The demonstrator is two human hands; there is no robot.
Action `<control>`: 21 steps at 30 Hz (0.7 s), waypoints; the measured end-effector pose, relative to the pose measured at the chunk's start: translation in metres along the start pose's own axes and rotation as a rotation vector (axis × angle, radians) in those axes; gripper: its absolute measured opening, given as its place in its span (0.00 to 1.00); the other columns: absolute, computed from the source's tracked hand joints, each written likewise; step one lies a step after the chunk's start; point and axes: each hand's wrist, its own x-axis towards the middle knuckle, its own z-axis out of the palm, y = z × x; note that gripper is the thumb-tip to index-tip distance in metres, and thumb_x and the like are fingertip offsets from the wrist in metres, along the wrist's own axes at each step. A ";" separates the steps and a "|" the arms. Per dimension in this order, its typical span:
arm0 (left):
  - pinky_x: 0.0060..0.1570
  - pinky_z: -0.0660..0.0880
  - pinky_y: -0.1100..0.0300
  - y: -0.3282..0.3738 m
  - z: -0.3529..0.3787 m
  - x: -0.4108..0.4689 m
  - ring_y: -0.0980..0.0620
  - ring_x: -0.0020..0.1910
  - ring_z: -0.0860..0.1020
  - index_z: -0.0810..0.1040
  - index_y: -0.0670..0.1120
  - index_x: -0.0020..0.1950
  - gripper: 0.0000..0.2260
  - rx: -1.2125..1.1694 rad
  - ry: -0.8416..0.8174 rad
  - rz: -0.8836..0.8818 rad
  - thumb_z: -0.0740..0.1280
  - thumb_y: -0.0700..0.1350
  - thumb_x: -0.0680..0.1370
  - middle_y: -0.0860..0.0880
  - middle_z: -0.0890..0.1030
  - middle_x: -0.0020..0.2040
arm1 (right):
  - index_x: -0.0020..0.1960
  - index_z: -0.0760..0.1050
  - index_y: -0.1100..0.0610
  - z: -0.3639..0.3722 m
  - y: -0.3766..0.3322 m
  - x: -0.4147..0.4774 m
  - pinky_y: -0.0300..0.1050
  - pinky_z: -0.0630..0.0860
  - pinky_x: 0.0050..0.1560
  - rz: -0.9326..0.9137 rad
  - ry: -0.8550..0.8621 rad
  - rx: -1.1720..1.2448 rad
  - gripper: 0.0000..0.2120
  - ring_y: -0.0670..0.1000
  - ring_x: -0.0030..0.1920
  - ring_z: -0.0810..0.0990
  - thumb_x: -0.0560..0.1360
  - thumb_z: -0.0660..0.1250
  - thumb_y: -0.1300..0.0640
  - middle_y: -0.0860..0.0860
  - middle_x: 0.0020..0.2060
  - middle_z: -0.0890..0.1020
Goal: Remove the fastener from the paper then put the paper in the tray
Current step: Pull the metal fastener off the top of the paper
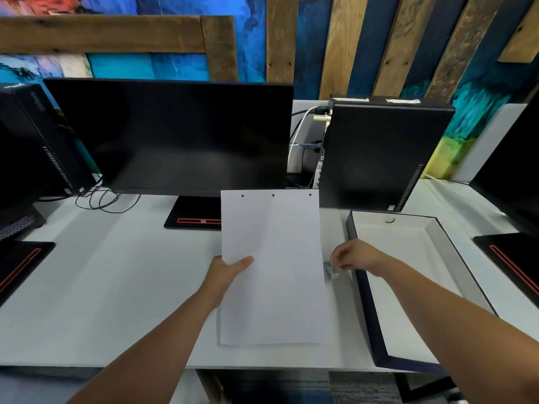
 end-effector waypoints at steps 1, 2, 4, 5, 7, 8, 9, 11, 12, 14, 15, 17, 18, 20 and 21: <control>0.48 0.78 0.54 -0.001 0.000 0.000 0.49 0.47 0.82 0.81 0.48 0.49 0.07 -0.002 -0.001 0.002 0.73 0.41 0.72 0.49 0.84 0.47 | 0.36 0.80 0.60 0.006 0.005 0.001 0.39 0.76 0.38 0.018 0.006 -0.008 0.13 0.51 0.36 0.77 0.70 0.62 0.75 0.56 0.34 0.80; 0.48 0.78 0.55 -0.001 0.000 0.000 0.49 0.46 0.82 0.81 0.48 0.48 0.07 -0.001 -0.002 0.005 0.73 0.41 0.72 0.49 0.84 0.47 | 0.36 0.79 0.60 0.011 0.009 0.002 0.39 0.76 0.37 0.033 0.018 -0.014 0.14 0.51 0.35 0.77 0.70 0.62 0.75 0.55 0.33 0.80; 0.50 0.77 0.54 -0.002 0.001 0.001 0.49 0.47 0.82 0.81 0.48 0.49 0.07 0.006 0.000 0.006 0.73 0.41 0.72 0.48 0.84 0.47 | 0.35 0.78 0.59 0.019 0.014 0.004 0.38 0.76 0.34 0.058 0.059 -0.025 0.14 0.50 0.33 0.76 0.70 0.62 0.75 0.53 0.32 0.79; 0.50 0.77 0.53 -0.002 0.002 0.001 0.49 0.47 0.82 0.81 0.48 0.49 0.08 0.010 0.002 0.005 0.74 0.41 0.72 0.48 0.84 0.47 | 0.35 0.78 0.59 0.022 0.014 0.004 0.37 0.75 0.33 0.063 0.080 -0.033 0.14 0.49 0.32 0.76 0.71 0.62 0.74 0.53 0.31 0.78; 0.50 0.77 0.54 -0.001 0.005 0.000 0.49 0.47 0.82 0.81 0.47 0.51 0.09 0.011 -0.004 0.008 0.74 0.41 0.72 0.48 0.84 0.48 | 0.37 0.77 0.61 0.027 0.014 0.005 0.36 0.73 0.31 0.053 0.116 -0.054 0.11 0.49 0.30 0.74 0.72 0.62 0.73 0.53 0.30 0.78; 0.49 0.77 0.54 -0.001 0.006 0.000 0.49 0.47 0.82 0.81 0.47 0.51 0.08 0.013 -0.010 0.013 0.73 0.41 0.72 0.48 0.84 0.48 | 0.37 0.77 0.61 0.029 0.014 0.005 0.35 0.72 0.30 0.049 0.133 -0.071 0.11 0.49 0.29 0.74 0.72 0.62 0.73 0.53 0.30 0.78; 0.48 0.77 0.55 -0.001 0.007 -0.001 0.49 0.47 0.82 0.81 0.47 0.50 0.08 0.017 -0.016 0.018 0.73 0.41 0.72 0.48 0.84 0.48 | 0.37 0.77 0.60 0.031 0.014 0.005 0.34 0.72 0.29 0.051 0.148 -0.093 0.11 0.49 0.29 0.74 0.72 0.62 0.72 0.54 0.31 0.78; 0.45 0.78 0.57 0.001 0.008 -0.002 0.50 0.47 0.82 0.80 0.46 0.51 0.08 0.025 -0.022 0.027 0.73 0.41 0.73 0.48 0.84 0.47 | 0.37 0.77 0.58 0.033 0.016 0.005 0.33 0.70 0.31 0.046 0.170 -0.163 0.11 0.49 0.32 0.76 0.72 0.62 0.71 0.56 0.35 0.80; 0.44 0.78 0.59 0.001 0.009 -0.002 0.51 0.46 0.82 0.80 0.46 0.51 0.09 0.030 -0.020 0.029 0.73 0.41 0.73 0.49 0.84 0.47 | 0.41 0.79 0.59 0.033 0.015 0.004 0.33 0.70 0.35 0.035 0.203 -0.219 0.09 0.50 0.36 0.78 0.72 0.63 0.68 0.57 0.40 0.81; 0.42 0.78 0.60 0.002 0.009 -0.003 0.51 0.46 0.82 0.80 0.48 0.49 0.07 0.038 -0.013 0.034 0.73 0.41 0.73 0.49 0.84 0.46 | 0.49 0.80 0.62 0.034 0.010 0.000 0.38 0.69 0.44 -0.029 0.362 -0.221 0.08 0.55 0.48 0.80 0.76 0.61 0.64 0.57 0.47 0.82; 0.42 0.78 0.59 0.003 0.009 -0.003 0.51 0.46 0.82 0.80 0.49 0.48 0.07 0.035 -0.012 0.033 0.73 0.41 0.72 0.49 0.84 0.46 | 0.50 0.79 0.62 0.035 0.004 -0.006 0.40 0.70 0.46 -0.057 0.434 -0.082 0.10 0.57 0.50 0.80 0.77 0.61 0.60 0.57 0.47 0.83; 0.45 0.78 0.56 0.005 0.008 -0.003 0.49 0.47 0.82 0.80 0.49 0.48 0.07 0.032 -0.012 0.029 0.74 0.42 0.72 0.49 0.84 0.47 | 0.50 0.80 0.62 0.038 -0.011 -0.020 0.44 0.75 0.50 -0.083 0.394 0.410 0.16 0.57 0.48 0.82 0.78 0.60 0.50 0.57 0.45 0.84; 0.47 0.78 0.55 0.006 0.008 -0.003 0.49 0.47 0.82 0.81 0.49 0.48 0.07 0.037 -0.013 0.029 0.74 0.42 0.72 0.48 0.84 0.47 | 0.51 0.80 0.62 0.039 -0.019 -0.028 0.45 0.76 0.51 -0.090 0.284 0.628 0.20 0.56 0.46 0.82 0.78 0.60 0.46 0.57 0.45 0.84; 0.46 0.78 0.55 0.008 0.009 -0.003 0.49 0.48 0.82 0.81 0.49 0.48 0.07 0.037 -0.018 0.034 0.74 0.42 0.72 0.48 0.84 0.48 | 0.52 0.80 0.61 0.042 -0.027 -0.041 0.43 0.77 0.45 -0.088 0.095 0.787 0.21 0.53 0.43 0.83 0.77 0.60 0.44 0.56 0.45 0.84; 0.46 0.79 0.56 0.009 0.010 -0.004 0.49 0.47 0.83 0.81 0.49 0.48 0.07 0.033 -0.023 0.039 0.73 0.41 0.72 0.48 0.84 0.48 | 0.50 0.80 0.60 0.046 -0.031 -0.047 0.40 0.76 0.39 -0.100 0.048 0.755 0.18 0.52 0.40 0.82 0.76 0.63 0.46 0.55 0.43 0.85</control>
